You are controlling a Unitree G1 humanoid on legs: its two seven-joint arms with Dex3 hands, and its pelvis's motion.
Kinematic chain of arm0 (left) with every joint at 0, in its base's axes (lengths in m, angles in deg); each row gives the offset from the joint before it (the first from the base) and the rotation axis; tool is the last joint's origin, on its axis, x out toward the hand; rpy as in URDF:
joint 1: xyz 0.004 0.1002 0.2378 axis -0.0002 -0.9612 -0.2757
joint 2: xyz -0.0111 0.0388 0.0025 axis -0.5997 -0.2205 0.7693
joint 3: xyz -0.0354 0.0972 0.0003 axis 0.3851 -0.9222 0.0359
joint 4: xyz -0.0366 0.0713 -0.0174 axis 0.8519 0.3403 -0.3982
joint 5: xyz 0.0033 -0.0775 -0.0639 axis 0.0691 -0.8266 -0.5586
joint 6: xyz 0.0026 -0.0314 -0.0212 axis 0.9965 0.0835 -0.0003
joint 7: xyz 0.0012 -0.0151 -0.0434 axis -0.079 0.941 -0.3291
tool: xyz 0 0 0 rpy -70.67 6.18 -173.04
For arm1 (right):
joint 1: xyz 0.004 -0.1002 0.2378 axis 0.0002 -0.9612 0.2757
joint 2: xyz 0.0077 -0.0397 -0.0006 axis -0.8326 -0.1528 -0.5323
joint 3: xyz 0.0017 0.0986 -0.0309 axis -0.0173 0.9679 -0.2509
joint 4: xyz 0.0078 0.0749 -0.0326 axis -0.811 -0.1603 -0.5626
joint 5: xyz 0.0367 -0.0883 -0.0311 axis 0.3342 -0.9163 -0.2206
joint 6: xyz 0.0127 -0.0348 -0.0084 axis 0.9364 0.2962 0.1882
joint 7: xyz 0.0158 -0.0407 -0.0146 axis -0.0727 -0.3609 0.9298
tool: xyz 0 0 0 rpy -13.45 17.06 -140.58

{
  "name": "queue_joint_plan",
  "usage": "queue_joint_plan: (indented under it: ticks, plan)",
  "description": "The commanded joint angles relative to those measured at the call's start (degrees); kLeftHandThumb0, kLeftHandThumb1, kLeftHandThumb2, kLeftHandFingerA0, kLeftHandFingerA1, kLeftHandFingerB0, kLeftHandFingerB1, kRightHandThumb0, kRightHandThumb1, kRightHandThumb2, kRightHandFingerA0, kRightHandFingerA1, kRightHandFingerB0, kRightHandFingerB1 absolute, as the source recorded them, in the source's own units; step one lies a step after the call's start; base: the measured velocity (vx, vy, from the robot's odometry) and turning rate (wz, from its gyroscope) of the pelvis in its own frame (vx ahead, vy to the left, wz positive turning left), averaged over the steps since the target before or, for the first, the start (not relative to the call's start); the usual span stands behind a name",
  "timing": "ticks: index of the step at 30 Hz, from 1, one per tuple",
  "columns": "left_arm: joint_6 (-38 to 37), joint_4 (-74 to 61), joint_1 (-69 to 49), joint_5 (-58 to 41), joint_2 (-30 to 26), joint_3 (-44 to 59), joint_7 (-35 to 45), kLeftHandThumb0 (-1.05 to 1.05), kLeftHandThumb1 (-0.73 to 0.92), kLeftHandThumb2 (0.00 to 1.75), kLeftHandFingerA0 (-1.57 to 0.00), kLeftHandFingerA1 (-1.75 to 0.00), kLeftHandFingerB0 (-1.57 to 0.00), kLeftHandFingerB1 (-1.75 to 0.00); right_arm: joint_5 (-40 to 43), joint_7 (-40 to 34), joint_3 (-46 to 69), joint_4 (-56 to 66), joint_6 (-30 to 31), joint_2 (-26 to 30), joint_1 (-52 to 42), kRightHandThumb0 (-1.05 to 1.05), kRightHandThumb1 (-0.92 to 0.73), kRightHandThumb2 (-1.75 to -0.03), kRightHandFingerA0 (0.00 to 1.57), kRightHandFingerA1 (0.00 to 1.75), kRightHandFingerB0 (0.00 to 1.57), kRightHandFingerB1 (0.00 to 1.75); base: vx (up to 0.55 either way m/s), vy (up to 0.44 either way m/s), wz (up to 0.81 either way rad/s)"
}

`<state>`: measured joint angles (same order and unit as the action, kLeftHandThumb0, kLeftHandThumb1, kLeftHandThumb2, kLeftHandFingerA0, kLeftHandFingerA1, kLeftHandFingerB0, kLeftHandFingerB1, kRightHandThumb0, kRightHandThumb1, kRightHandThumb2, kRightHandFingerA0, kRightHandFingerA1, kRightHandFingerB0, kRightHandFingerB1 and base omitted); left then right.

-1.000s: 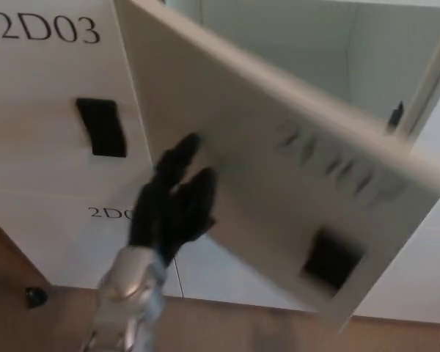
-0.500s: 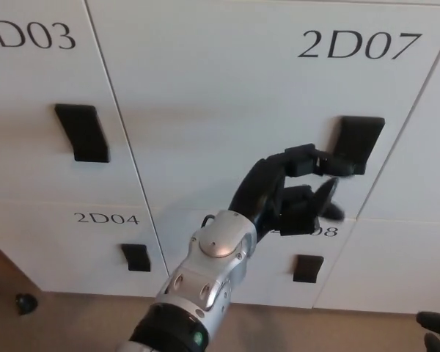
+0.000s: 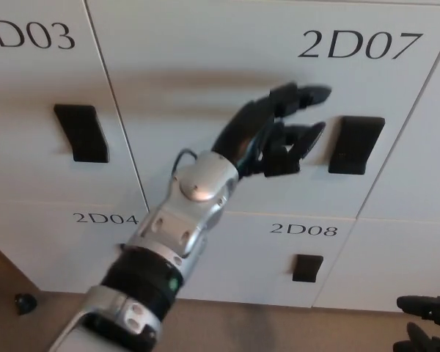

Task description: The robot walks towards an open cabinet and lifts its left hand to push the door towards the right to close it.

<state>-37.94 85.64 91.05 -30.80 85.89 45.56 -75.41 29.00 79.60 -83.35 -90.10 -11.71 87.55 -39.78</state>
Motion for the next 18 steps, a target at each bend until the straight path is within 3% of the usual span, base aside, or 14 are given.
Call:
queue_joint_plan:
  ticks: [1,3,5,7,10,18]
  plan:
    - [2.20,-35.28,-21.35,4.19,-19.30,-8.60,15.82,-0.71,0.65,0.68,-0.61,-0.43,-0.51,-0.40,-7.27,-0.89,-3.40,1.38,0.33,4.93,1.17,-0.42,-0.71,-0.61,0.77,0.56,0.55,0.48,0.00,0.000,0.00]
    - [1.97,-44.63,-32.43,2.03,-26.03,-9.12,17.99,-0.67,0.74,0.63,-0.62,-0.41,-0.56,-0.39,-7.20,-0.25,-3.44,-0.14,-0.04,5.45,2.24,-0.44,-0.71,-0.62,0.76,0.56,0.54,0.48,0.00,0.000,0.00]
    - [-1.07,-48.66,-43.90,-0.08,-31.25,-7.07,18.57,-0.65,0.70,0.62,-0.63,-0.43,-0.56,-0.40,-7.16,-0.03,-3.40,-1.58,-0.14,5.98,3.18,-0.42,-0.69,-0.61,0.79,0.55,0.56,0.47,0.00,0.000,0.00]
    - [-3.71,-48.30,-49.45,-1.30,-33.15,-4.68,18.48,-0.65,0.70,0.62,-0.63,-0.43,-0.56,-0.40,-7.38,-0.55,-3.46,-1.74,0.67,6.05,3.62,-0.42,-0.69,-0.61,0.79,0.55,0.56,0.47,0.00,0.000,0.00]
    - [-8.63,-42.87,-58.00,-5.66,-32.23,2.98,17.22,-0.57,0.68,0.61,-0.74,-0.44,-0.64,-0.43,-7.61,-0.57,-3.54,-3.88,0.00,6.51,4.50,-0.42,-0.70,-0.61,0.78,0.55,0.57,0.48,0.00,0.000,0.00]
    - [-11.35,-35.37,-65.42,-10.80,-29.48,13.66,15.00,-0.59,0.69,0.61,-0.74,-0.45,-0.64,-0.42,-7.69,-0.67,-3.58,-6.45,-1.04,6.50,4.99,-0.41,-0.70,-0.61,0.79,0.55,0.56,0.48,0.00,0.000,0.00]
